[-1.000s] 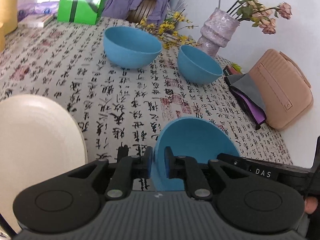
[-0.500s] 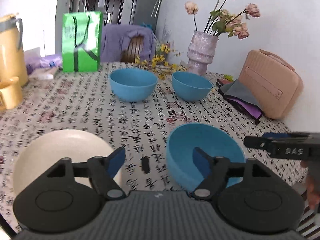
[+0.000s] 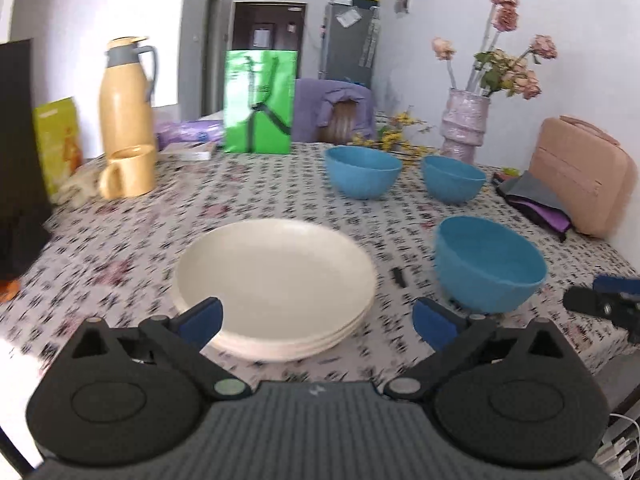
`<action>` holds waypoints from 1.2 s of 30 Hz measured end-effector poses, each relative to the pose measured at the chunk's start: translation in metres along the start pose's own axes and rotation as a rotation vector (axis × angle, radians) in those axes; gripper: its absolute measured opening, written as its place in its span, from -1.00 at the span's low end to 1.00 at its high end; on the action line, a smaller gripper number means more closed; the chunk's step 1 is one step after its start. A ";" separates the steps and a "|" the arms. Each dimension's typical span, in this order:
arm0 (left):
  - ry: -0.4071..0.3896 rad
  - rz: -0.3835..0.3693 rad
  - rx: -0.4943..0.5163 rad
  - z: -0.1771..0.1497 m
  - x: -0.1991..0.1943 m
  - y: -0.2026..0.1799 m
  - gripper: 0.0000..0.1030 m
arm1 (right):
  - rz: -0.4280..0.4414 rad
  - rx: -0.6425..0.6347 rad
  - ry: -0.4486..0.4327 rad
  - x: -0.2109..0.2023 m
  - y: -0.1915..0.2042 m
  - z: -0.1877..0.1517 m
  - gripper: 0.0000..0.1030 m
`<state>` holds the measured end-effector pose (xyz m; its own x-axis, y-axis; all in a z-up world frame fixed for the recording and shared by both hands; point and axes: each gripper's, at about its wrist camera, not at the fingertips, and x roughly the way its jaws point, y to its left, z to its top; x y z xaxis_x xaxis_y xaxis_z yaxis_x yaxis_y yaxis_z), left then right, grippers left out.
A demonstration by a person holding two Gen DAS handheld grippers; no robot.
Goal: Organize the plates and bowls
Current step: 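Lower the blue bowl onto the cloth beside the plates and open both grippers, then withdraw both grippers and reach to the blue bowl near the vase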
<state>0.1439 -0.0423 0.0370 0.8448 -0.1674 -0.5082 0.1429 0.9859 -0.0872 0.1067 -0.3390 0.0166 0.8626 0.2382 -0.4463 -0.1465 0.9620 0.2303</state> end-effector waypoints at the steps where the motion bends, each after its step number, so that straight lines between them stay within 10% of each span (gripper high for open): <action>1: 0.006 0.002 -0.014 -0.004 -0.003 0.005 1.00 | 0.014 0.012 0.006 0.001 0.004 -0.006 0.73; 18: 0.032 0.035 -0.078 0.000 0.009 0.028 1.00 | 0.040 0.030 0.021 0.020 0.023 -0.011 0.74; 36: 0.059 -0.053 -0.021 0.103 0.118 0.019 1.00 | 0.025 0.134 0.032 0.123 -0.021 0.082 0.70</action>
<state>0.2995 -0.0428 0.0637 0.8043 -0.2195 -0.5523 0.1750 0.9755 -0.1330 0.2553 -0.3412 0.0279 0.8434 0.2678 -0.4658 -0.0999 0.9299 0.3539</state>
